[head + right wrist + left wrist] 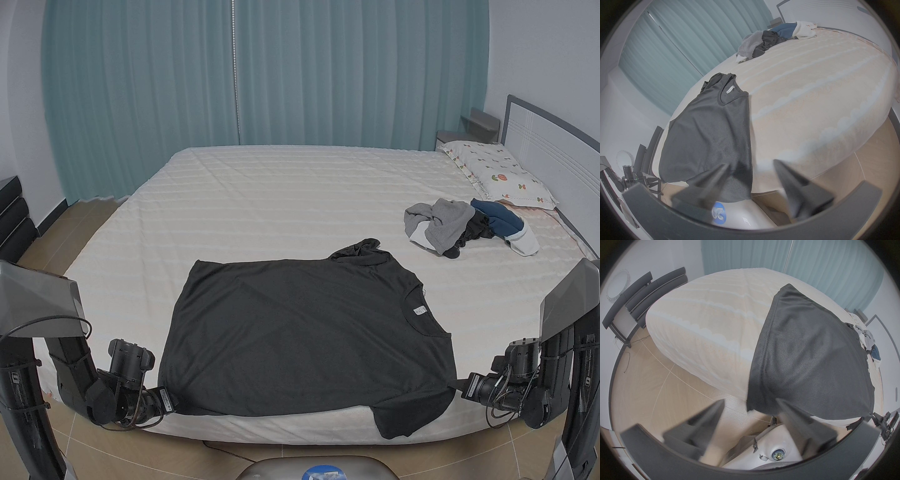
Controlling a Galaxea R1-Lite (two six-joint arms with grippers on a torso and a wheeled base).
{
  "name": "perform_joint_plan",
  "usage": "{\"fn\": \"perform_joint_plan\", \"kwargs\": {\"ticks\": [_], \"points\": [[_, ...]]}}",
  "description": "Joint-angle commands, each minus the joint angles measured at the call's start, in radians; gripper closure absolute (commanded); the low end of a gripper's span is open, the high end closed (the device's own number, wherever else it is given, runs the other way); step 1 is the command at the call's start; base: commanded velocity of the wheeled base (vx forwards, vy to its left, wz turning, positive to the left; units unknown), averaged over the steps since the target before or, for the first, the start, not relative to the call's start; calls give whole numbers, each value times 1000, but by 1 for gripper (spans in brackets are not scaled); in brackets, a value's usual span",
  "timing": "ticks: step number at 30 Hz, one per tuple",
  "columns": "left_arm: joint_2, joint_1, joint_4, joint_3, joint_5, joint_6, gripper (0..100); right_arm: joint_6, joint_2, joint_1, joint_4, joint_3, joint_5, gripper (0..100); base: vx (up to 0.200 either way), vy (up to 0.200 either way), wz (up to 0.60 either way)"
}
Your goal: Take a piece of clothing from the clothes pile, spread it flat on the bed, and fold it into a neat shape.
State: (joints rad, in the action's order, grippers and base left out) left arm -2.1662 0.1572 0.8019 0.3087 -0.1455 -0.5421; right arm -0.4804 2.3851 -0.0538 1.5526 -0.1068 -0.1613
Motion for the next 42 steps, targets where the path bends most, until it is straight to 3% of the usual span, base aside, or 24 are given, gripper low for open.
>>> {"fn": "perform_joint_plan", "kwargs": {"ticks": [1, 7, 13, 22, 28, 38, 42], "points": [[11, -1, 8, 1, 6, -4, 0, -18, -27, 2, 11, -1, -4, 0, 0, 0, 0], [91, -1, 39, -2, 35, -12, 0, -121, -95, 3, 11, -2, -40, 0, 0, 0, 0], [111, -1, 39, 10, 50, -39, 0, -141, -109, 11, 11, -2, -67, 0, 0, 0, 0], [100, -13, 36, 39, 64, -88, 0, -150, -124, 28, 11, -4, -69, 0, 0, 200, 0], [95, -13, 40, 47, 66, -90, 0, -208, -144, 19, 11, -16, -69, 0, 0, 100, 0], [108, -12, 37, 67, 115, -145, 0, -230, -152, -21, 11, -56, -55, 0, 80, 0, 0], [101, -12, 39, 82, 127, -151, 0, -239, -145, -81, 3, -136, -3, 0, 200, 0, 0]]}}
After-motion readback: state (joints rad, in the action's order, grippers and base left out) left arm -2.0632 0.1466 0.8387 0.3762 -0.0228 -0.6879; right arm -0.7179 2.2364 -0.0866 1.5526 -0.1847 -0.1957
